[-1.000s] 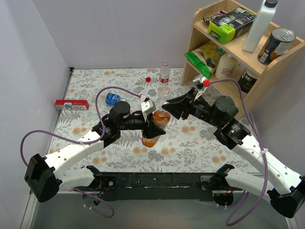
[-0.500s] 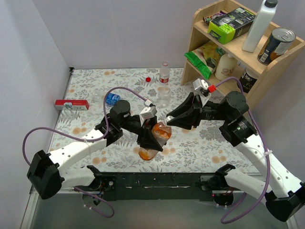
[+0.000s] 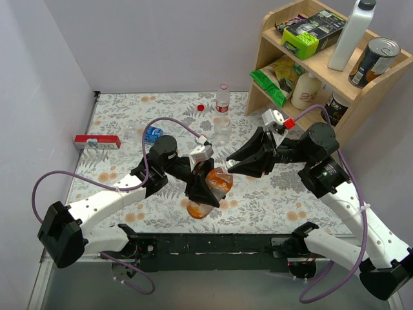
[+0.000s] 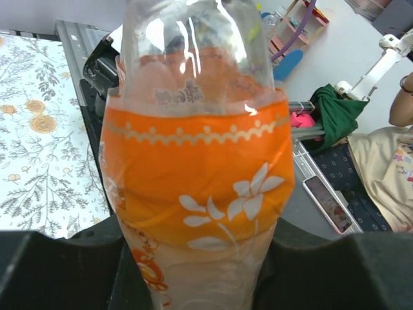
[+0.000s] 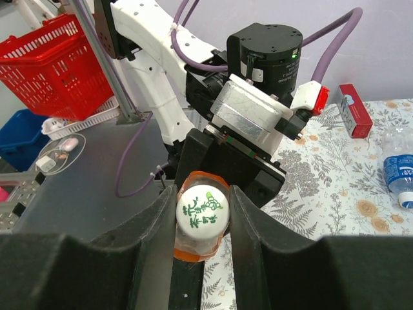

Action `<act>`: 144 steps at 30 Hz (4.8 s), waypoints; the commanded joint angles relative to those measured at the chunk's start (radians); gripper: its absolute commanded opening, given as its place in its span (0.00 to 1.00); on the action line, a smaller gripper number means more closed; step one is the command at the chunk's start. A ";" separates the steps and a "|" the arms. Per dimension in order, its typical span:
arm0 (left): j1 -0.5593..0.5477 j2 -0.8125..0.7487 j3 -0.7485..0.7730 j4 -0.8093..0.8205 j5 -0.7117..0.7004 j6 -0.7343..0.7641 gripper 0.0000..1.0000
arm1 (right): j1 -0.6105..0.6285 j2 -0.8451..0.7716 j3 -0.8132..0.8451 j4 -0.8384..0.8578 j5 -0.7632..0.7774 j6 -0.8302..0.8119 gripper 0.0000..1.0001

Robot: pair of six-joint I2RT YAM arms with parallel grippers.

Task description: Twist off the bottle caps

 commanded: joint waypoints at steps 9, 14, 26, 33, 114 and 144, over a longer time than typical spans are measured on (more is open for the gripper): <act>0.005 -0.058 0.038 -0.140 -0.222 0.178 0.38 | -0.044 -0.082 0.048 -0.031 0.271 -0.062 0.74; 0.016 -0.079 0.038 -0.201 -0.548 0.198 0.38 | -0.047 -0.096 0.057 -0.107 0.481 -0.033 0.78; 0.014 -0.066 0.057 -0.324 -1.021 0.246 0.41 | 0.009 -0.096 -0.102 -0.008 0.777 0.231 0.68; 0.006 -0.041 0.060 -0.330 -1.030 0.252 0.41 | 0.023 -0.013 -0.076 0.003 0.814 0.244 0.69; 0.055 0.026 0.051 -0.101 -0.009 0.111 0.37 | -0.012 -0.005 0.171 0.047 0.228 0.029 0.18; 0.249 -0.155 0.035 -0.332 -1.394 0.306 0.39 | 0.172 -0.062 -0.245 -0.034 0.847 -0.020 0.17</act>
